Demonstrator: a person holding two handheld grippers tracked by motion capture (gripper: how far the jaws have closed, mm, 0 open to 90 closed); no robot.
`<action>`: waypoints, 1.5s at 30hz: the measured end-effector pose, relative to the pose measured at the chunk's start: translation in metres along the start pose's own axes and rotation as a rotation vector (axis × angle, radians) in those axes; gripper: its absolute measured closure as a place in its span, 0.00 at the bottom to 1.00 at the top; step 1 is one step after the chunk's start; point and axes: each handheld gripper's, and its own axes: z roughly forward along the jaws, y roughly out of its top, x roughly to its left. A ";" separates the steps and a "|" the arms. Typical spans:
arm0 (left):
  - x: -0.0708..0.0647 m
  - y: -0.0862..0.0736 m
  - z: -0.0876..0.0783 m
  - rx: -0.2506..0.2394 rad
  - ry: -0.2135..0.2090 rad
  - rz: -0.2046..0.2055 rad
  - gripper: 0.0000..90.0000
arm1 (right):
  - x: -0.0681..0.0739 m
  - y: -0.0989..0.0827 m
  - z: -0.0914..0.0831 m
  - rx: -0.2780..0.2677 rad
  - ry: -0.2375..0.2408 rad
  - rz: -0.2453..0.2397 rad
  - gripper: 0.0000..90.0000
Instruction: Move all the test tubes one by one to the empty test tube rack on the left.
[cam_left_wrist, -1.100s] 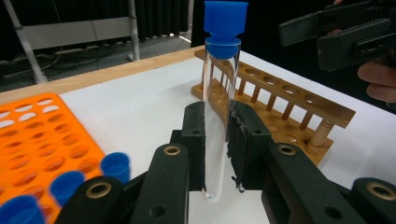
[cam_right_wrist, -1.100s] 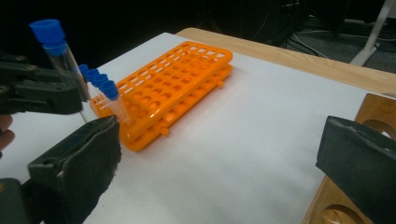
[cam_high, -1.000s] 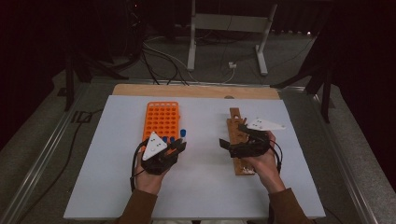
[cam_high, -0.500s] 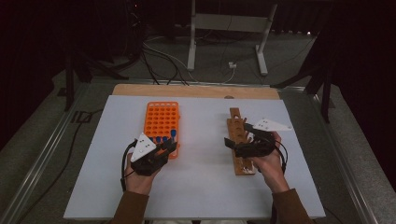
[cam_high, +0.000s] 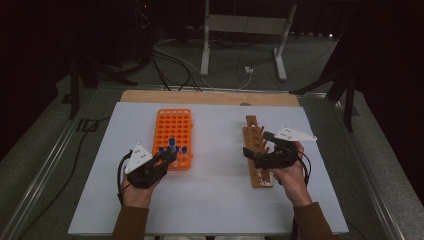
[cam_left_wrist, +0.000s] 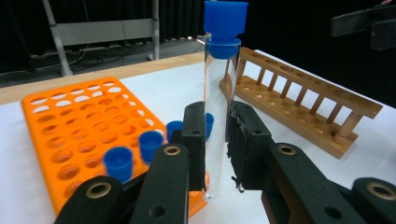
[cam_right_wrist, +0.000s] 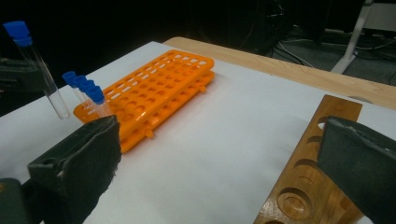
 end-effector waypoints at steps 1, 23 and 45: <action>0.002 0.000 -0.002 -0.002 0.006 -0.001 0.87 | 0.000 0.000 0.000 -0.001 -0.001 0.000 0.00; 0.028 -0.010 -0.022 -0.025 0.121 -0.047 0.87 | -0.003 -0.001 -0.002 -0.004 -0.001 0.004 0.00; 0.036 -0.028 -0.005 -0.010 0.235 -0.038 0.87 | -0.004 -0.002 -0.001 -0.003 0.003 0.004 0.00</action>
